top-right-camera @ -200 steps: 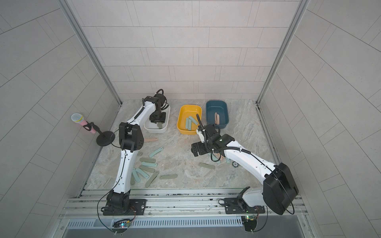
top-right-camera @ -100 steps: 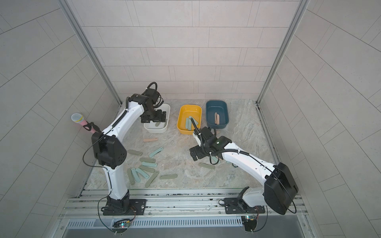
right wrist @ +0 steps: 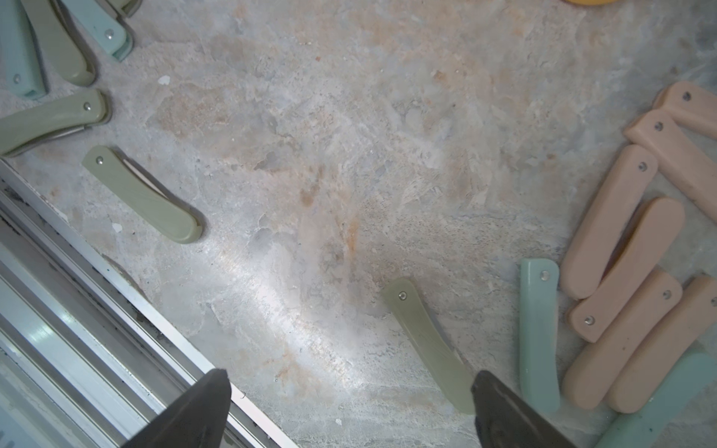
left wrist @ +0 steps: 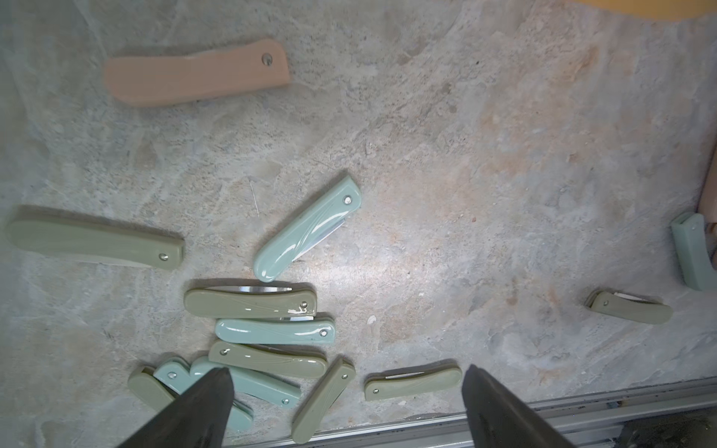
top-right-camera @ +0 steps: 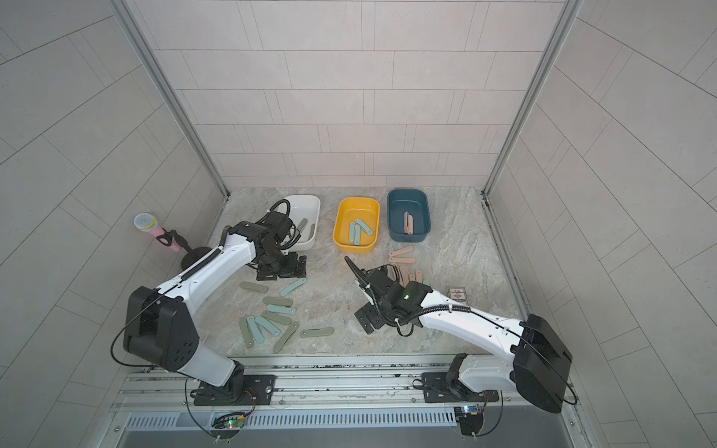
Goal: Place the fruit knives into the storage box by color
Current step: Pick up the fruit knife from the center of the board.
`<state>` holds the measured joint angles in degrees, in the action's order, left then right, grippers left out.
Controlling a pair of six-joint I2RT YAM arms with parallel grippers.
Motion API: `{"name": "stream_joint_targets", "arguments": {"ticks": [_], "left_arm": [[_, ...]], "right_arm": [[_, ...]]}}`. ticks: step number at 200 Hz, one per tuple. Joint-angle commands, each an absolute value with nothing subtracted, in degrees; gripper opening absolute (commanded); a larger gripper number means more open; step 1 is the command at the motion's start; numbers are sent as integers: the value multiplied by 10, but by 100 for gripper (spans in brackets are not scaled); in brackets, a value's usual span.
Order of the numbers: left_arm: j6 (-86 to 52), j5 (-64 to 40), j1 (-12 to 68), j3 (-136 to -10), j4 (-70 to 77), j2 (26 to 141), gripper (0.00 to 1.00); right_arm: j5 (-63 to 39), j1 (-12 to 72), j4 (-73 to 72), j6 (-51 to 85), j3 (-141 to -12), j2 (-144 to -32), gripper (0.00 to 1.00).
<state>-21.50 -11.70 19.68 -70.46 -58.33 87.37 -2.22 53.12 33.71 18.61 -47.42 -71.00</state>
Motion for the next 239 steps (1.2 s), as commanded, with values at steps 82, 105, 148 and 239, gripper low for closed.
{"name": "stream_joint_targets", "arguments": {"ticks": [82, 105, 148, 239], "left_arm": [[-256, -166, 199, -561, -525, 798, 100], [-247, -131, 198, -588, -562, 793, 100], [-256, -125, 184, -616, -559, 798, 100], [-244, -165, 116, -598, -531, 787, 100]], "right_arm": [[27, 735, 274, 181, -489, -844, 100], [54, 760, 273, 161, -526, -892, 100], [81, 768, 276, 144, -570, -939, 100], [89, 725, 238, 125, -572, -977, 100]]}}
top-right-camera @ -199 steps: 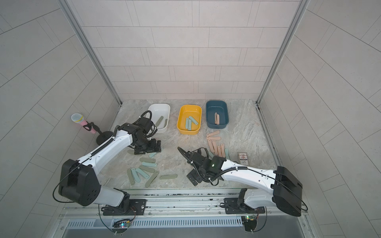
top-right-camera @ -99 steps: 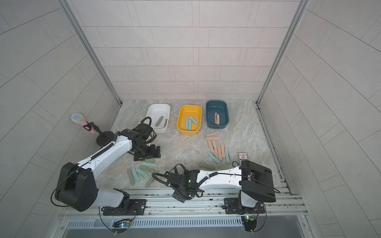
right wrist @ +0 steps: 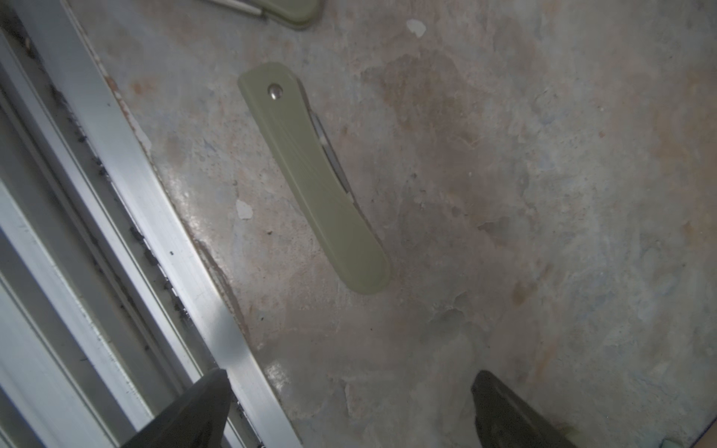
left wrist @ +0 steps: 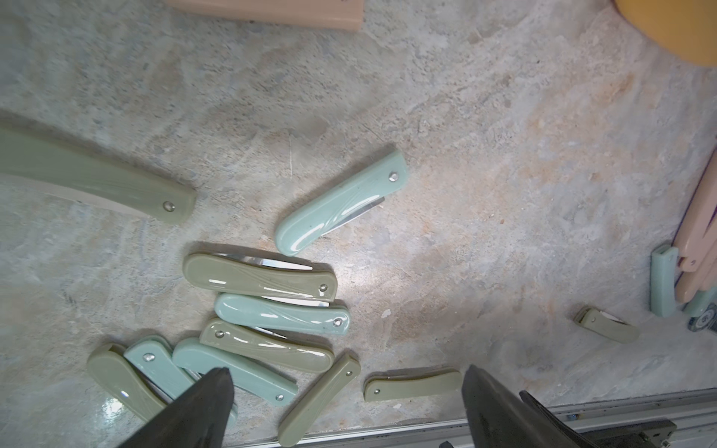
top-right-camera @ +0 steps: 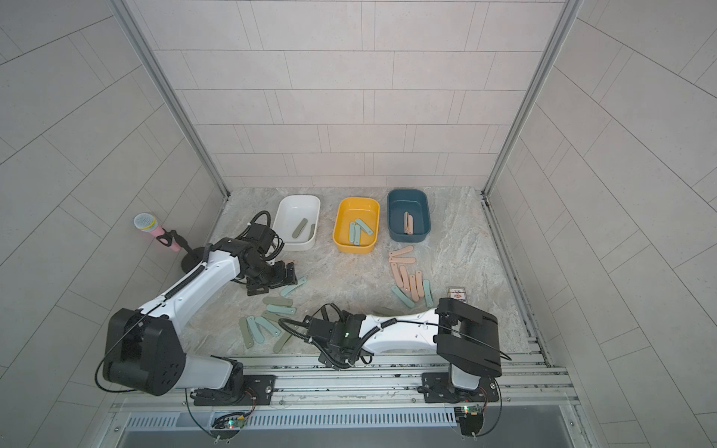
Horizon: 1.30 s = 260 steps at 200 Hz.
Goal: Place the fruit knives into the storage box by color
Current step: Pick up the fruit knife from the center of the board.
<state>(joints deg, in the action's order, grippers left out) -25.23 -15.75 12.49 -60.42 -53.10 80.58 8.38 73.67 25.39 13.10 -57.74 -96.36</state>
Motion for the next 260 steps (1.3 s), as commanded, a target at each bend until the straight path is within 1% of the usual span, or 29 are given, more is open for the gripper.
{"name": "stream_joint_targets", "arguments": {"ticks": [1, 45, 90, 129, 158, 183, 228, 260], "left_arm": [[-244, -165, 115, -598, -531, 787, 100], [-247, -168, 104, -586, -519, 785, 100], [-245, -189, 55, -588, -514, 781, 100], [-251, -213, 50, -568, -494, 786, 100], [-255, -257, 50, -537, -459, 798, 100], [-255, -267, 64, -533, -452, 814, 100], [-286, -224, 119, -514, -452, 807, 100], [-301, -217, 132, -500, -449, 799, 99]], "right_arm": [[88, 725, 237, 125, -572, -977, 100], [60, 702, 209, 115, -612, -1028, 100], [51, 643, 192, 110, -655, -1085, 98], [69, 586, 191, 96, -664, -1099, 97], [69, 555, 182, 94, -658, -1095, 97], [54, 539, 167, 102, -656, -1098, 97], [-4, 529, 134, 131, -684, -1129, 97], [-52, 511, 125, 143, -721, -1156, 97]]}}
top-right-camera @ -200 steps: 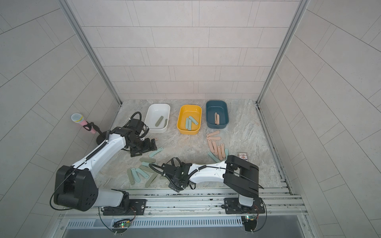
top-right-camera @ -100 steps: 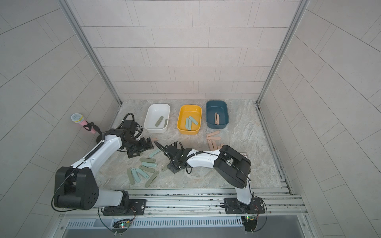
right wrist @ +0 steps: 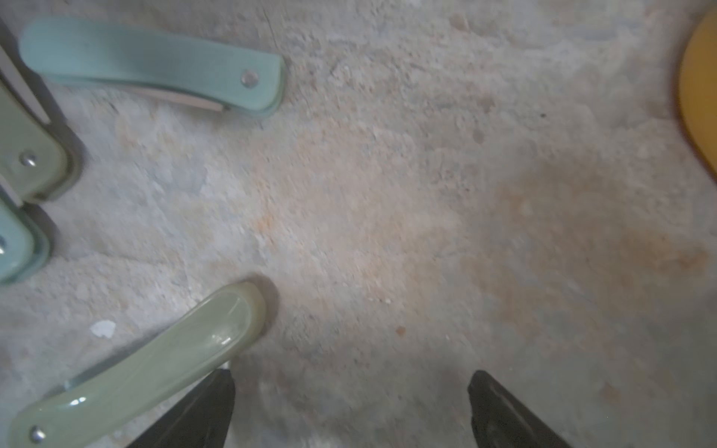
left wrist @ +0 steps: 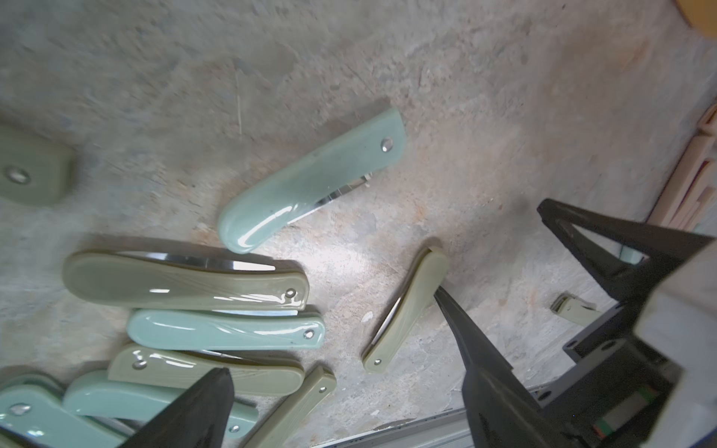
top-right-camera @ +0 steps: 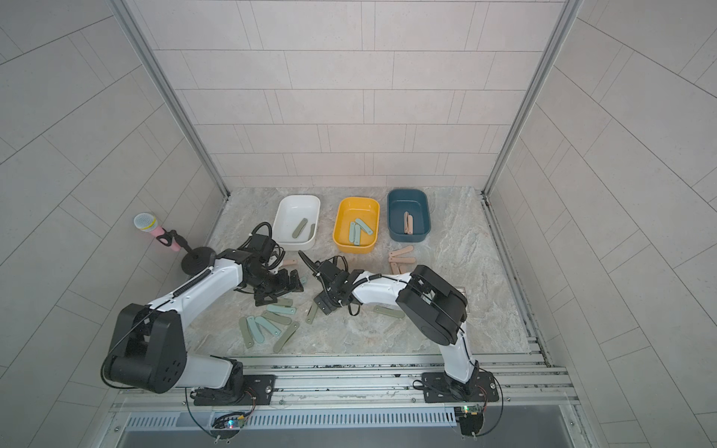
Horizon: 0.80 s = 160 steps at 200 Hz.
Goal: Place the fruit knives into the storage box by color
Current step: Pick up the fruit knife from the center of the board.
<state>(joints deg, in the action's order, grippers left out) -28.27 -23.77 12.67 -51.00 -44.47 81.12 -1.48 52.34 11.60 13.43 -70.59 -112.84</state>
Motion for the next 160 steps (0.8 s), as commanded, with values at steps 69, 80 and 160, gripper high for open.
{"name": "stream_joint_targets", "arguments": {"ticks": [69, 80, 160], "left_arm": [[-324, -65, 252, -548, -483, 824, 80], [-329, -42, 269, -560, -486, 844, 77], [-340, 25, 338, -608, -476, 969, 66]], "right_arm": [[-48, 433, 145, 144, -618, -979, 100], [-43, 426, 153, 149, -600, -954, 100], [-32, 423, 150, 157, -537, -881, 100]]}}
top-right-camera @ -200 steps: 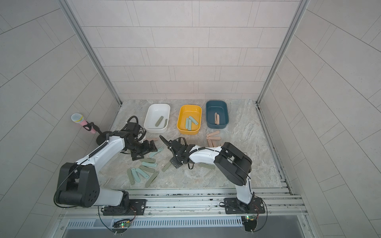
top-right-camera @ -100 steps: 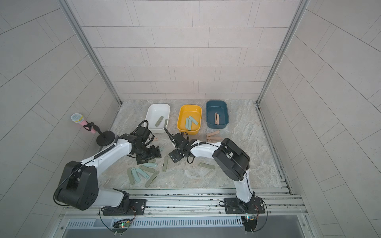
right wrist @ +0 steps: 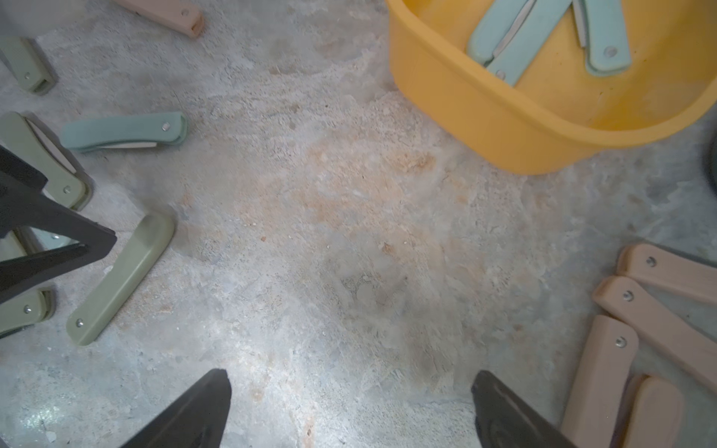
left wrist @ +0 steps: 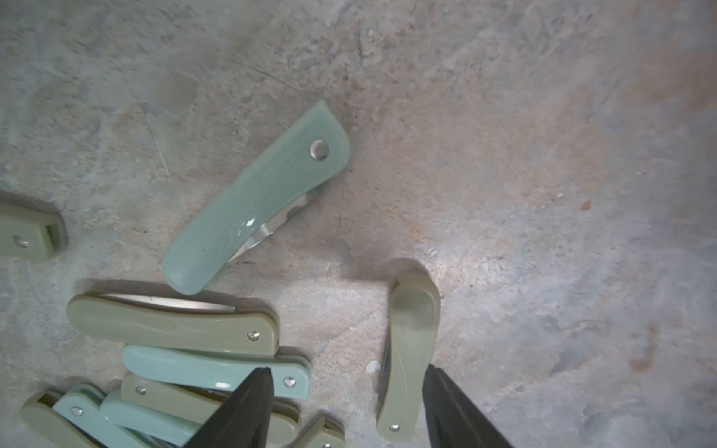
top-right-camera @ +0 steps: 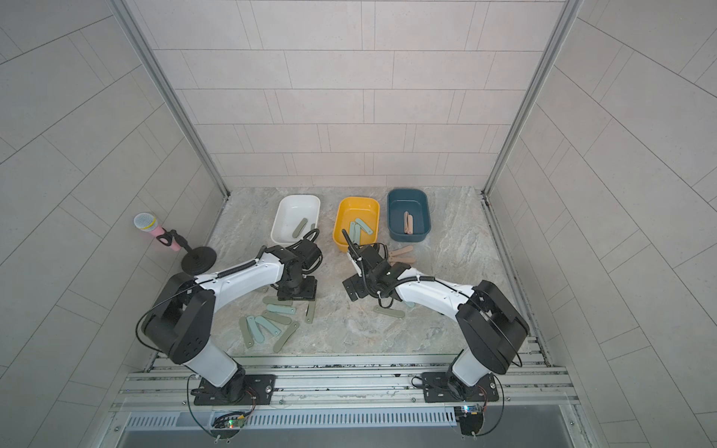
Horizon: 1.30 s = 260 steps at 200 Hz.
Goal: Place the fruit knives into the storage box by color
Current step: Pick up the fruit knife from the center of the board.
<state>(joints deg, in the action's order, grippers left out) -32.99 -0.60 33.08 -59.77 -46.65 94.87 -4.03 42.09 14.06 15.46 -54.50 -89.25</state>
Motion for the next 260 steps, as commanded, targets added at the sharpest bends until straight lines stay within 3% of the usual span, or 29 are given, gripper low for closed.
{"name": "stream_joint_targets", "arguments": {"ticks": [1, 39, 109, 164, 260], "left_arm": [[-340, 24, 338, -609, -475, 970, 66], [-334, 12, 340, -626, -469, 1002, 64], [-347, -2, 354, -632, -472, 956, 64], [-347, -33, 356, -609, -438, 1005, 63], [-326, -11, 343, -622, -452, 1016, 18]], "right_arm": [[-32, 423, 149, 158, -536, -881, 100], [-33, 422, 147, 156, -534, -880, 100], [-42, 421, 143, 159, -530, -878, 100], [-42, 421, 146, 163, -531, -877, 100], [-34, 420, 158, 163, -523, -862, 100]]}}
